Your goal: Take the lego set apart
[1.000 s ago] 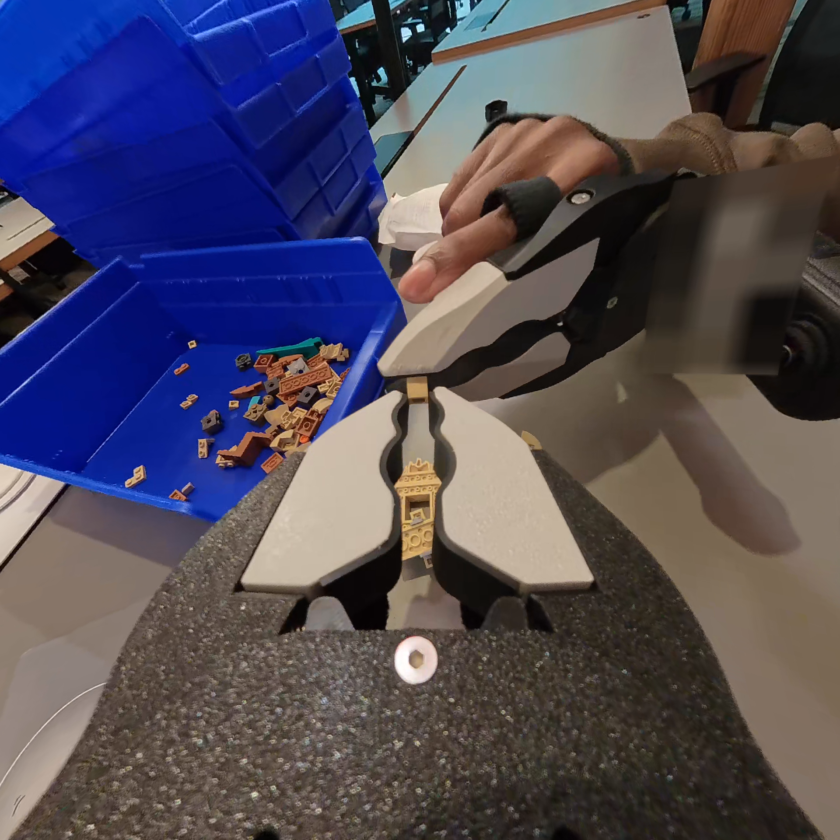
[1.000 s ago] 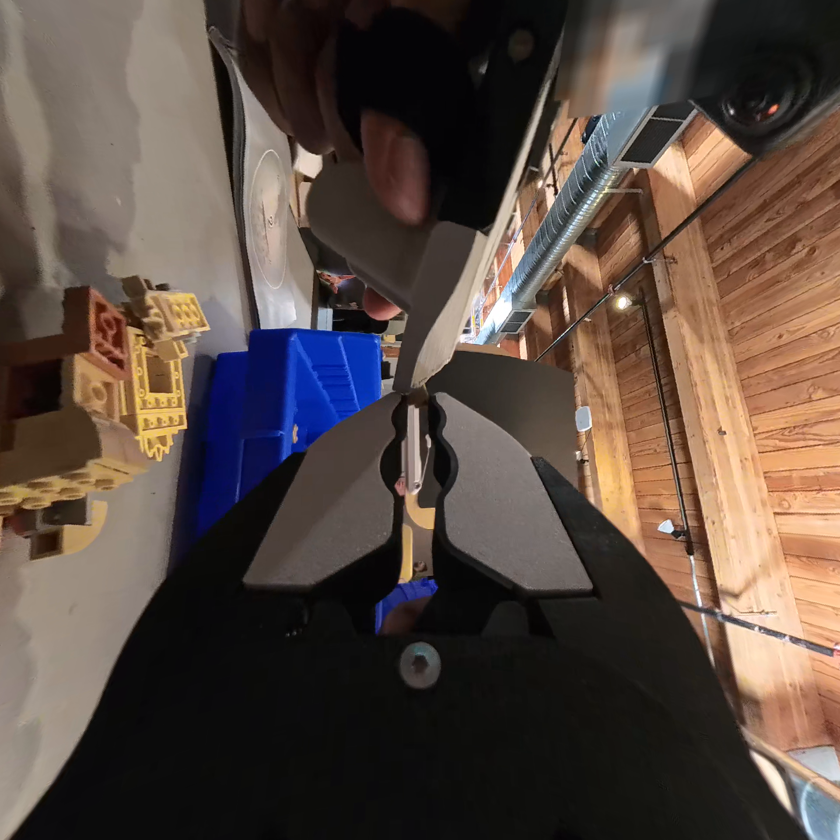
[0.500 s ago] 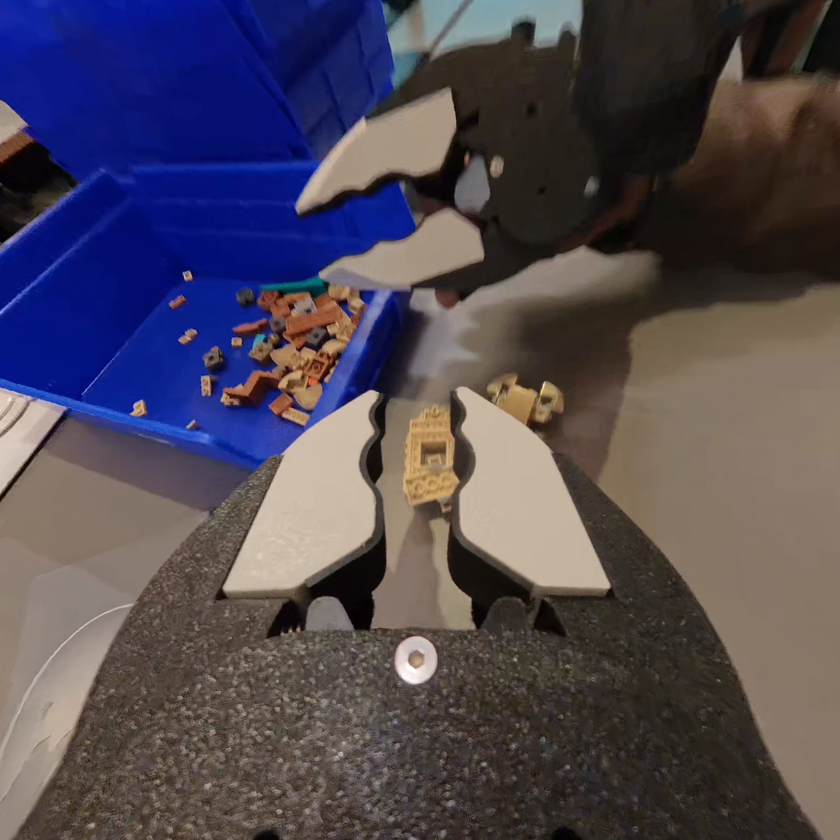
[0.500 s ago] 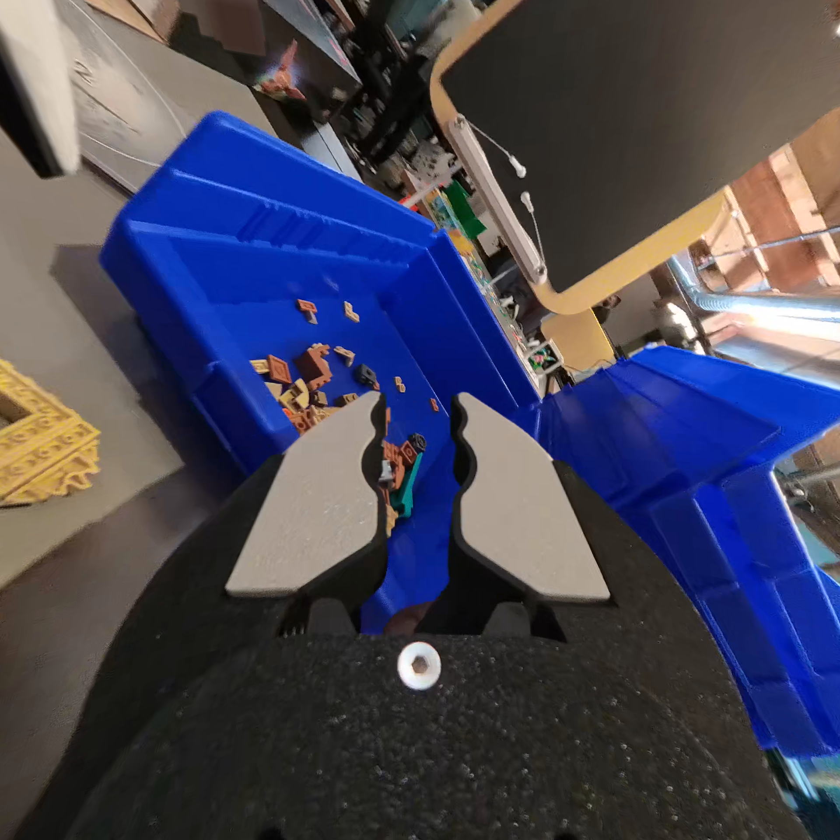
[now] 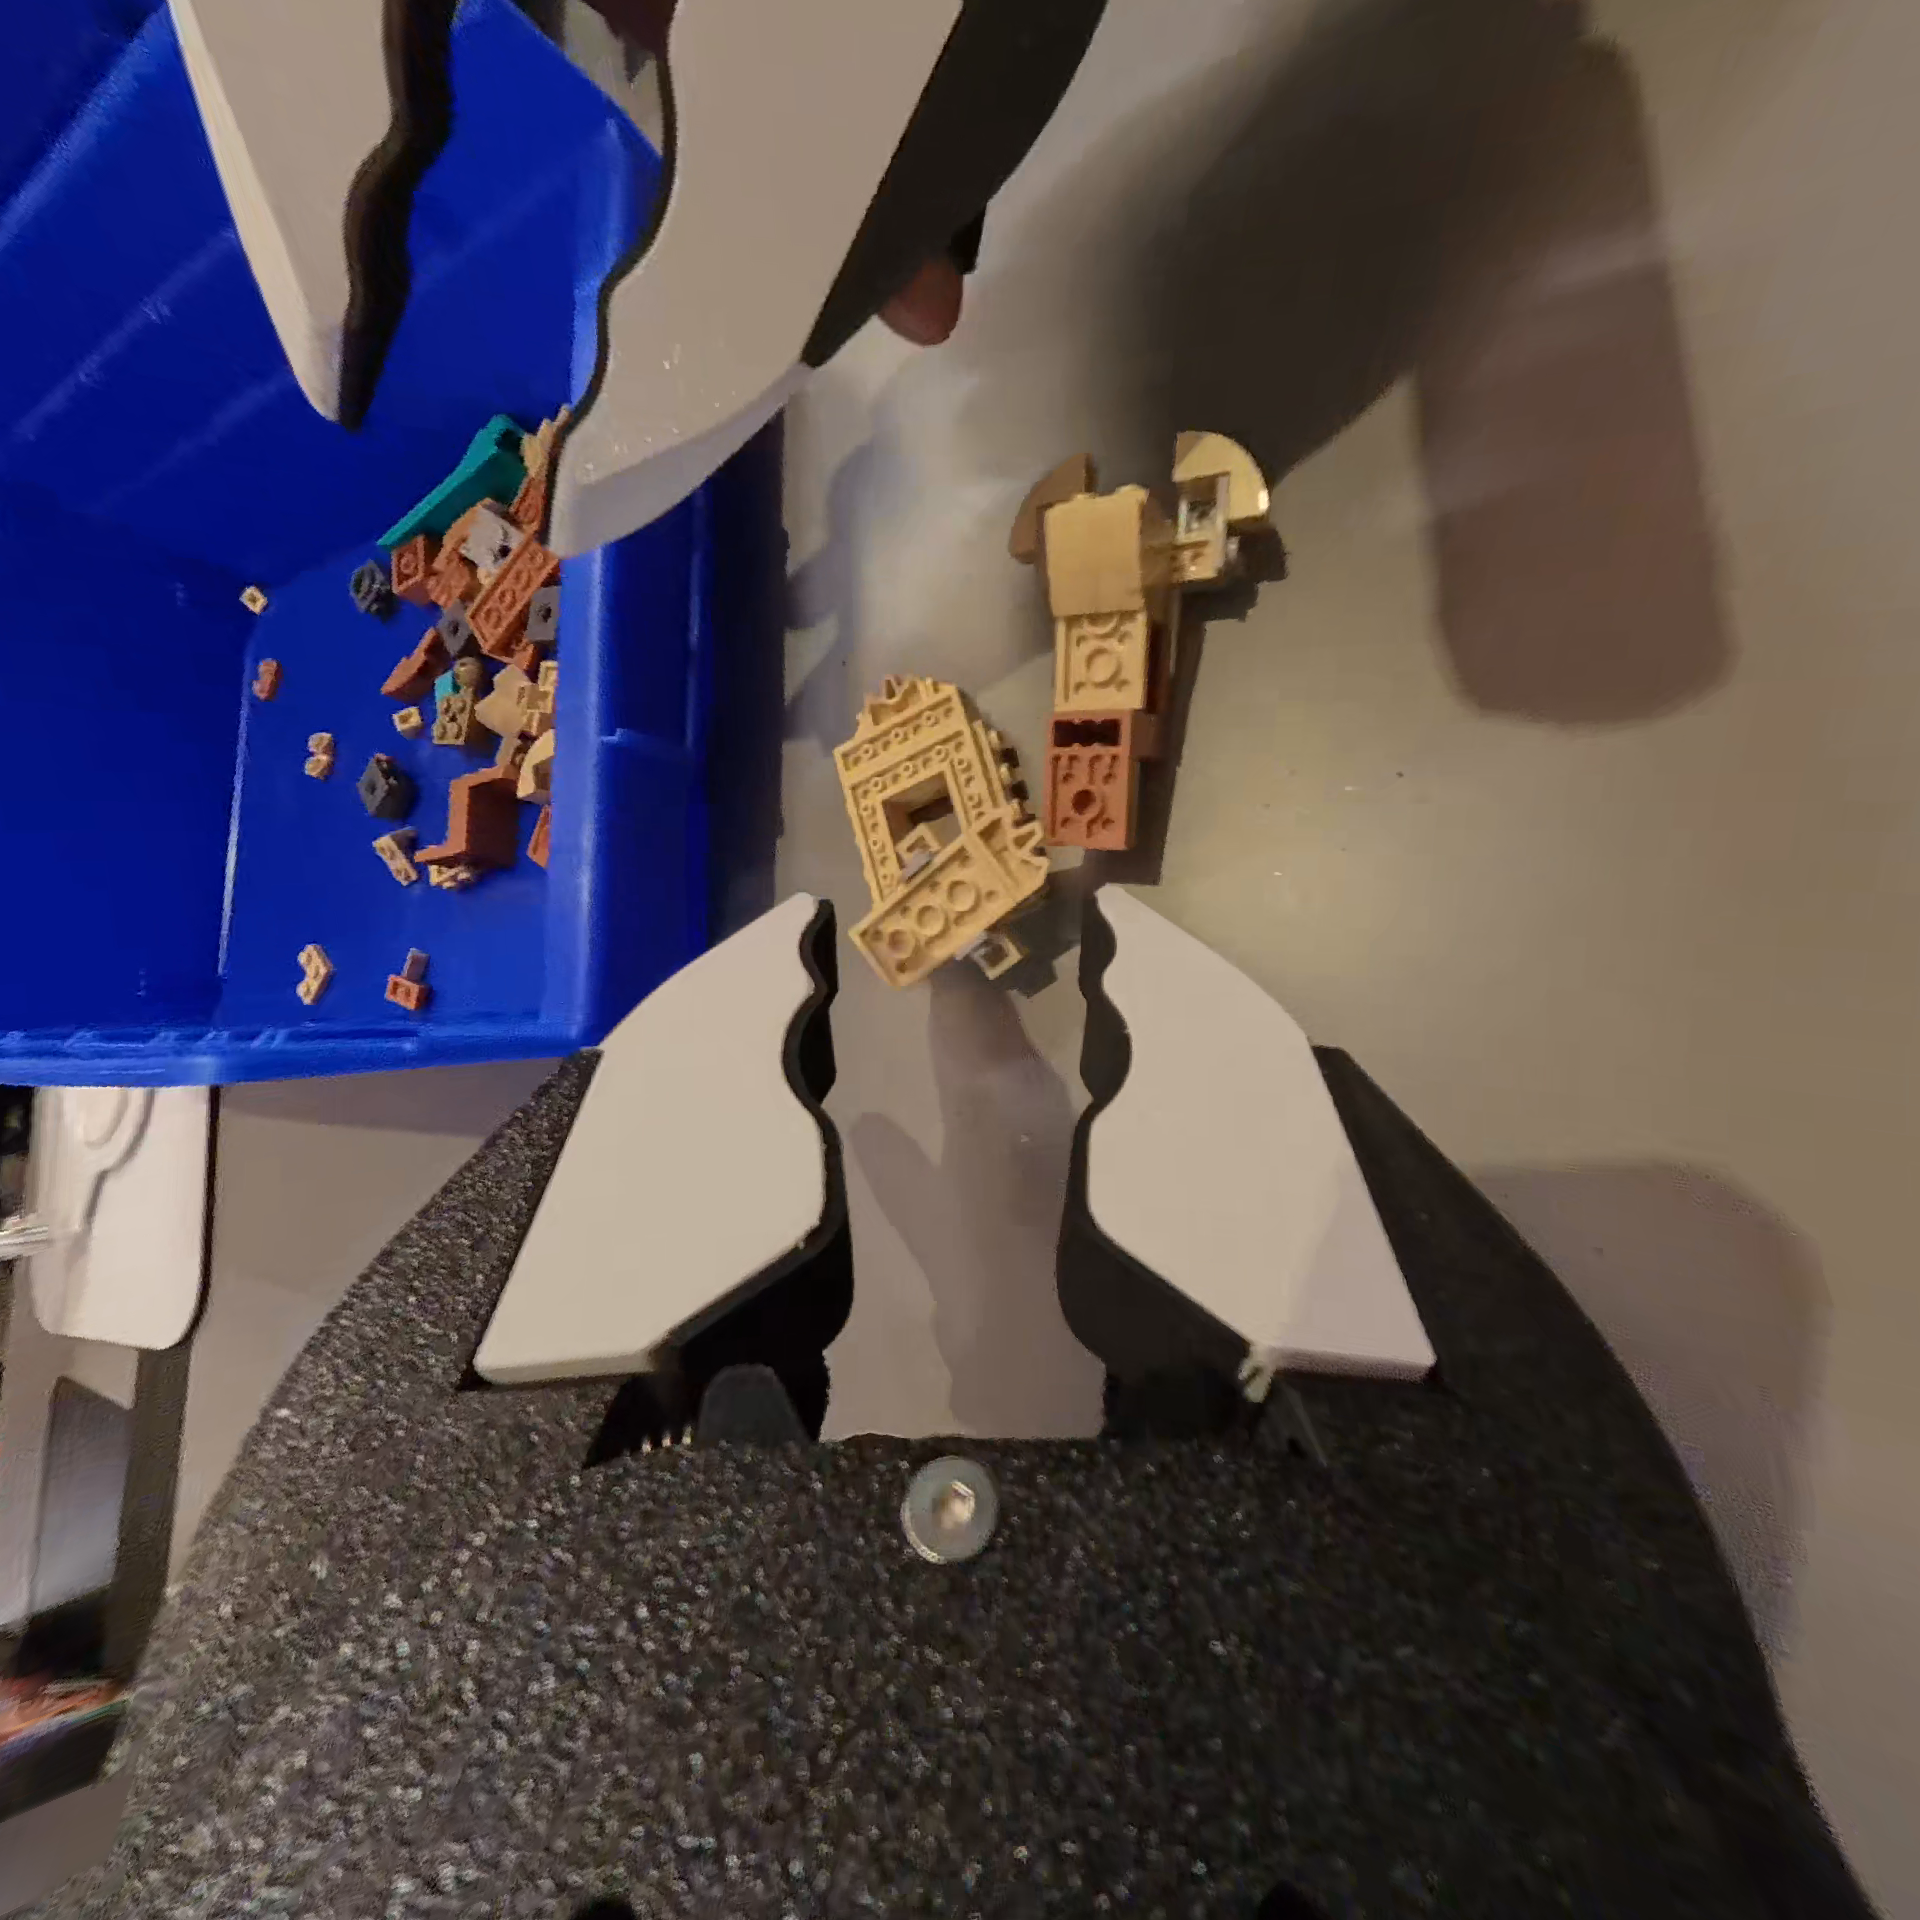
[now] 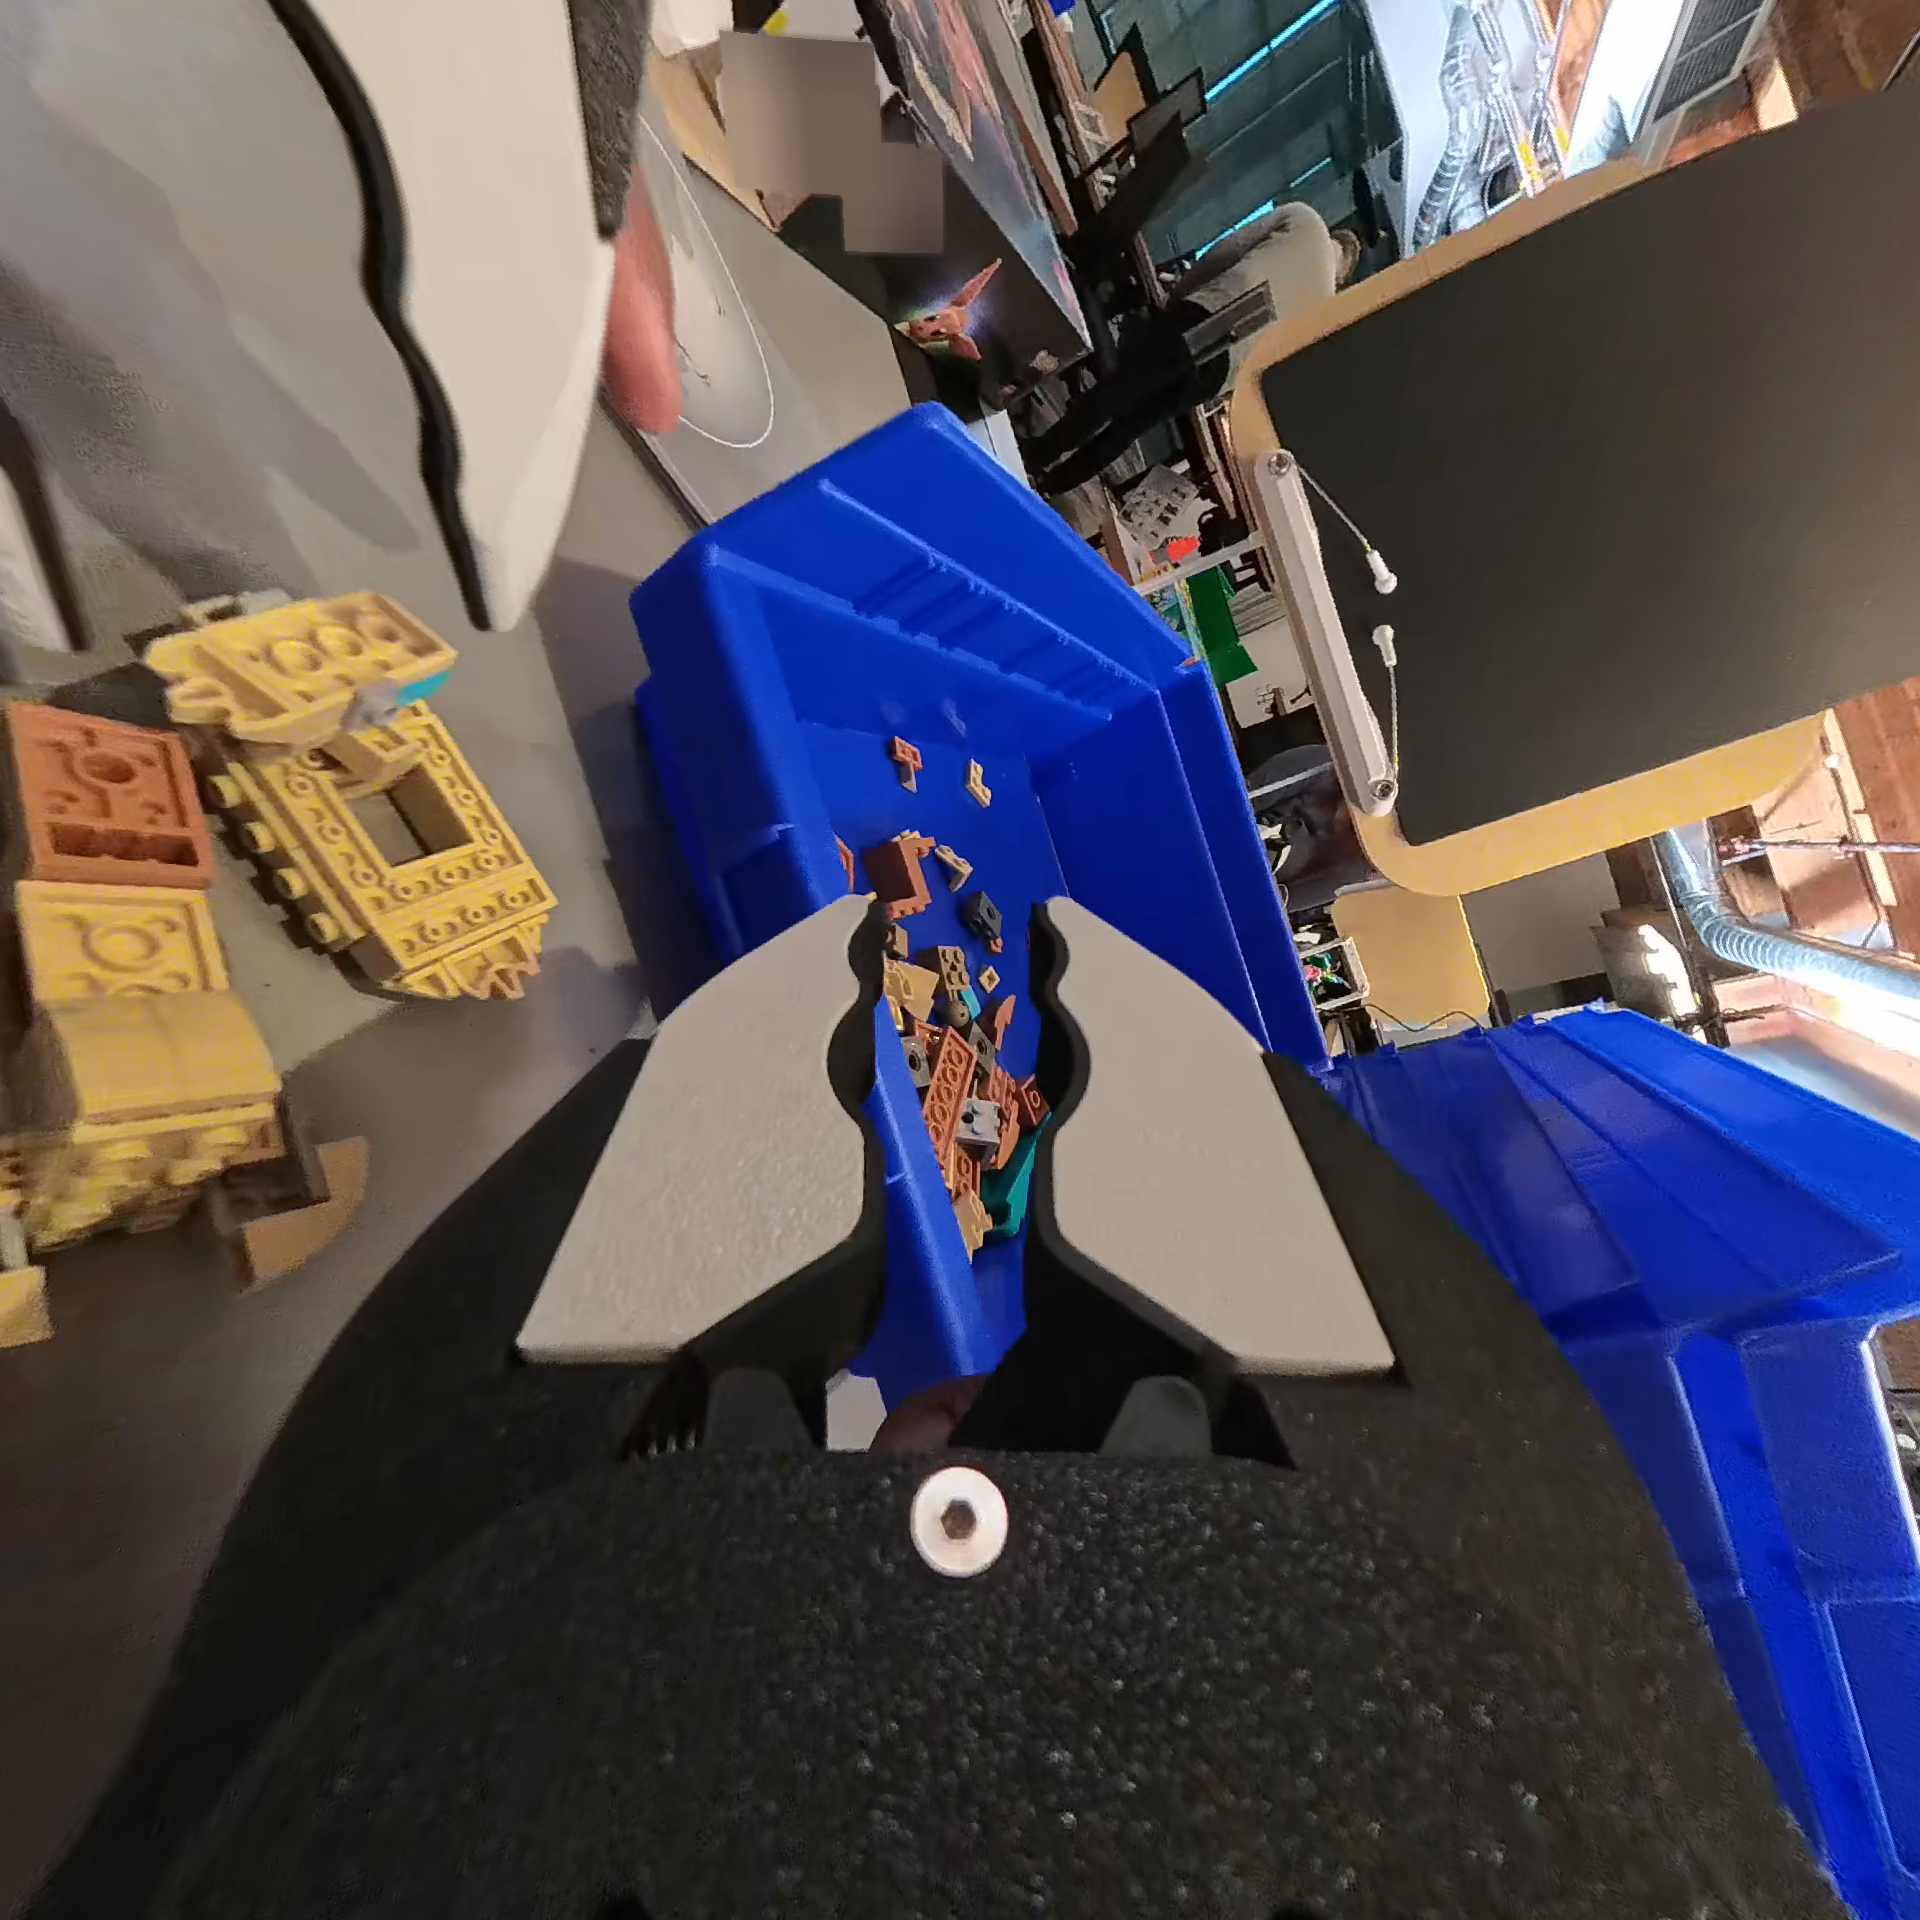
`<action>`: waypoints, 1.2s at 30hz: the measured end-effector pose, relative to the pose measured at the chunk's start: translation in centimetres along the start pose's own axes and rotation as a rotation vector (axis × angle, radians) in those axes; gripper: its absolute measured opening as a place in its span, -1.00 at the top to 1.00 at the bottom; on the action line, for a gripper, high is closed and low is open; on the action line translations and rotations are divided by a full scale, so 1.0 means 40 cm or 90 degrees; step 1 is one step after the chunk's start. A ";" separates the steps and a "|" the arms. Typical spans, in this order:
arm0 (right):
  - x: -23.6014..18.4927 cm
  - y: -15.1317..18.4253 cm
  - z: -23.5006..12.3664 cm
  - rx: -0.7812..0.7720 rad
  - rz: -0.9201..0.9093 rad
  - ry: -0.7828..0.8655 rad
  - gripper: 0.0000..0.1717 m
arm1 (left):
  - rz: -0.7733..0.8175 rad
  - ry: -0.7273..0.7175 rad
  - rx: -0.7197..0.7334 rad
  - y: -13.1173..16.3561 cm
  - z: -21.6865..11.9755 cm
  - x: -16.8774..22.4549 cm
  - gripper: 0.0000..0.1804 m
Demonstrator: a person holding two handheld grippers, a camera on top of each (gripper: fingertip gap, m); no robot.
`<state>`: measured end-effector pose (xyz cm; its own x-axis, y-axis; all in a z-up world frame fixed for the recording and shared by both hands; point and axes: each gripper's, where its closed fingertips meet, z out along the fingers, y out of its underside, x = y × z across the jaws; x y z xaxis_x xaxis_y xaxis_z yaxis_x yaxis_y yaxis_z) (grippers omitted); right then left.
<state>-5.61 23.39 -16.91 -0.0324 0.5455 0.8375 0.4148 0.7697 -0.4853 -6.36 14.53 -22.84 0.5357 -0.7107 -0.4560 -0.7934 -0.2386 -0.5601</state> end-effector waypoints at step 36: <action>0.067 -0.286 -0.162 0.345 0.150 0.093 0.48 | -0.455 0.196 0.664 -0.267 -0.222 -0.112 0.63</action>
<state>-4.53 13.89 -7.50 0.1451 0.6999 0.6993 -0.1277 0.7142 -0.6882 -2.86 14.36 -8.68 0.5454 -0.7956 0.2636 0.3104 -0.1004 -0.9453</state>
